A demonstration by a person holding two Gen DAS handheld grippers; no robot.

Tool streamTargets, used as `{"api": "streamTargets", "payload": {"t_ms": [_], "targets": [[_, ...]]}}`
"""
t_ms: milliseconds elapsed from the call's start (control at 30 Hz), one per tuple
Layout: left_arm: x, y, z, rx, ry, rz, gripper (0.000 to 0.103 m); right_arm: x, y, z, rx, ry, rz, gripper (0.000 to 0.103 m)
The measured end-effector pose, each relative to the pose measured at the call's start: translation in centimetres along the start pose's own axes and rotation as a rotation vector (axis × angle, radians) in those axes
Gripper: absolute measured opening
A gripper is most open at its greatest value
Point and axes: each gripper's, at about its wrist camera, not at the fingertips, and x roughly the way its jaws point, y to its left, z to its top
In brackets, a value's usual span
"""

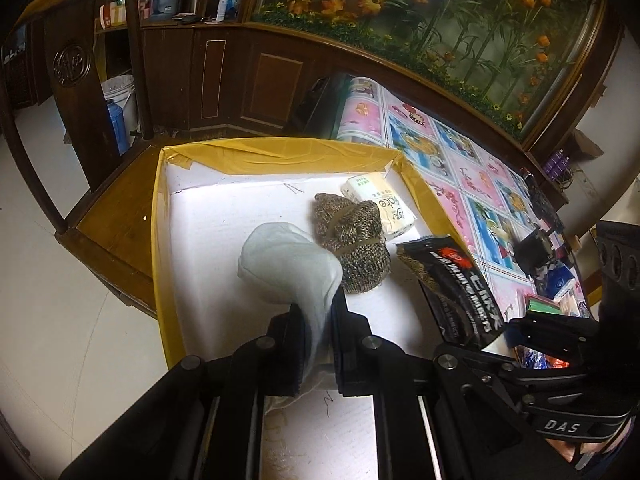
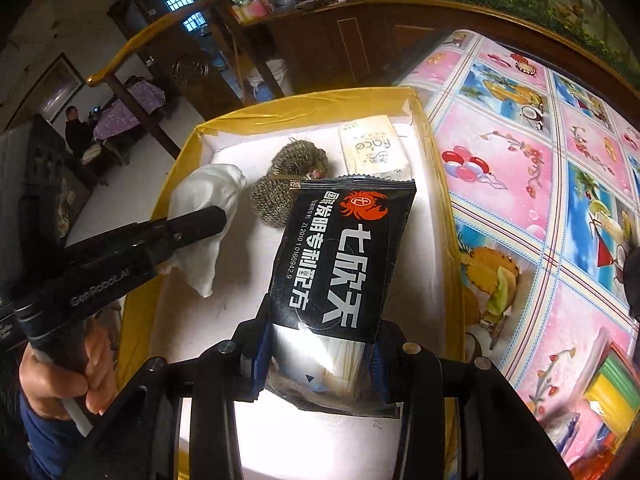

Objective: Organize soft objects
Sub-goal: 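Carry the white cloth and black snack bag over the tray with both tools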

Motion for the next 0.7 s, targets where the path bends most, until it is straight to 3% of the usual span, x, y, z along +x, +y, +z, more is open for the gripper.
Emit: {"api": "streamTargets", "payload": {"t_ms": [333,433,500,567,700], "targets": [[0.5,-0.3,0.3,0.01,0.01,-0.006,0.014,1.4,0.1,0.4,0.007,-0.005,0.002,0.048],[0.4,-0.2,0.3,0.003,0.002,-0.007,0.029,1.4,0.1,0.3,0.004,0.003,0.0,0.055],[0.2,-0.2,0.3,-0.001,-0.011,-0.005,0.046,1.2,0.1,0.2,0.004,-0.004,0.003,0.064],[-0.1,-0.2,0.3,-0.007,-0.023,0.001,0.052,0.7,0.1,0.1,0.0,-0.017,0.01,0.07],[-0.8,-0.3,0.0,-0.014,-0.033,-0.004,0.053,-0.8,0.0,-0.4,-0.003,-0.039,0.026,0.07]]}}
